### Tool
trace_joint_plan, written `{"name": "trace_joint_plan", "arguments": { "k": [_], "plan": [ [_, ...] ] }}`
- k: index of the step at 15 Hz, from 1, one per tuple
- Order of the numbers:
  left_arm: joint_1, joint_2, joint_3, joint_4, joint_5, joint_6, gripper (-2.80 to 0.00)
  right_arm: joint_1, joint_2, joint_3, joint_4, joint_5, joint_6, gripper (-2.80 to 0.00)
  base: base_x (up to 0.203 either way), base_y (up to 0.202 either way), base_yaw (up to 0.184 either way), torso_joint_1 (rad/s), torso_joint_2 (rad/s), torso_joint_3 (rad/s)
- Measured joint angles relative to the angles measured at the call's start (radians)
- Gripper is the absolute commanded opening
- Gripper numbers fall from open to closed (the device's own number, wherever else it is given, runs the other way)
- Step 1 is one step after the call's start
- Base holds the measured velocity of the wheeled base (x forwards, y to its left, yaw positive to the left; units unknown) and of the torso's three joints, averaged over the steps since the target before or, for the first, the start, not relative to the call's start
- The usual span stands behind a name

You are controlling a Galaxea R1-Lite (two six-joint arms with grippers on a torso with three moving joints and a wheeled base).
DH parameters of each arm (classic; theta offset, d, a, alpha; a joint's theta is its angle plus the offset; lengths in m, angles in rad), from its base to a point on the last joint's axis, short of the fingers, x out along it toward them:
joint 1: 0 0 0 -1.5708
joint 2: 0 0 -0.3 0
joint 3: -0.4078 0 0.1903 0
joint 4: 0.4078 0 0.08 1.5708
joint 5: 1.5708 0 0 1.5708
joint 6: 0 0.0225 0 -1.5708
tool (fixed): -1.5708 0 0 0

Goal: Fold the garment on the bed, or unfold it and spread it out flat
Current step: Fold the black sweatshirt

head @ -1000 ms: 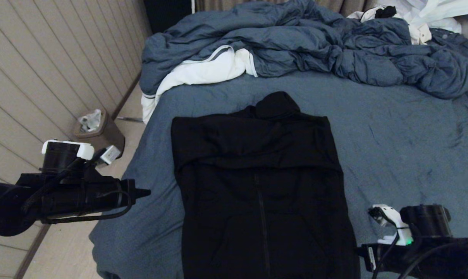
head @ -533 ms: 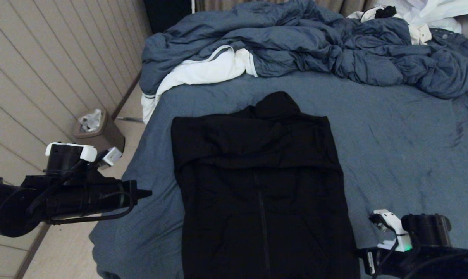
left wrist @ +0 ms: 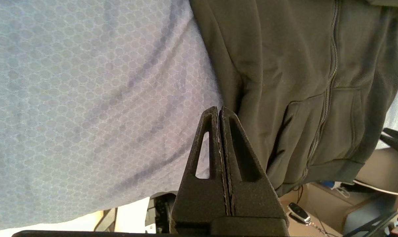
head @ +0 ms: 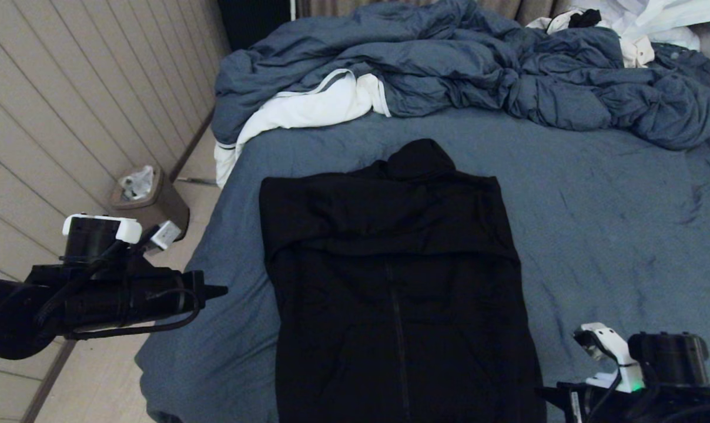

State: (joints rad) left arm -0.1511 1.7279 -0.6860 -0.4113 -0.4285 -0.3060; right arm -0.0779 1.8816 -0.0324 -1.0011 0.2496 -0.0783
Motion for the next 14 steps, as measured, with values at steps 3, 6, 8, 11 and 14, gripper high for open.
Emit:
{"name": "trace_joint_plan", "arguments": {
  "k": [3, 6, 8, 11, 14],
  "plan": [
    [0.003, -0.002, 0.002, 0.0, 0.0, 0.0, -2.8, 0.004, -0.015, 0.024, -0.002, 0.0, 0.004, 0.0, 0.0, 0.0, 0.0, 0.0, 0.0, 0.0],
    [0.009, -0.011, 0.002, 0.001, -0.008, -0.005, -2.8, 0.01, 0.005, 0.031, -0.001, 0.004, -0.002, 0.0, 0.0, 0.0, 0.0, 0.0, 0.0, 0.0],
    [0.013, -0.028, 0.001, 0.001, -0.012, -0.007, -2.8, 0.025, 0.04, 0.032, -0.027, 0.013, 0.0, 0.0, 0.0, 0.0, 0.0, 0.0, 0.0, 0.0],
    [0.013, -0.041, 0.001, 0.001, -0.014, -0.013, -2.8, 0.051, 0.071, 0.032, -0.039, 0.016, 0.005, 0.0, 0.0, 0.0, 0.0, 0.0, 0.0, 0.0],
    [0.013, -0.043, 0.002, 0.001, -0.014, -0.013, -2.8, 0.066, 0.116, 0.032, -0.073, 0.017, 0.007, 0.0, 0.0, 0.0, 0.0, 0.0, 0.0, 0.0]
  ]
}}
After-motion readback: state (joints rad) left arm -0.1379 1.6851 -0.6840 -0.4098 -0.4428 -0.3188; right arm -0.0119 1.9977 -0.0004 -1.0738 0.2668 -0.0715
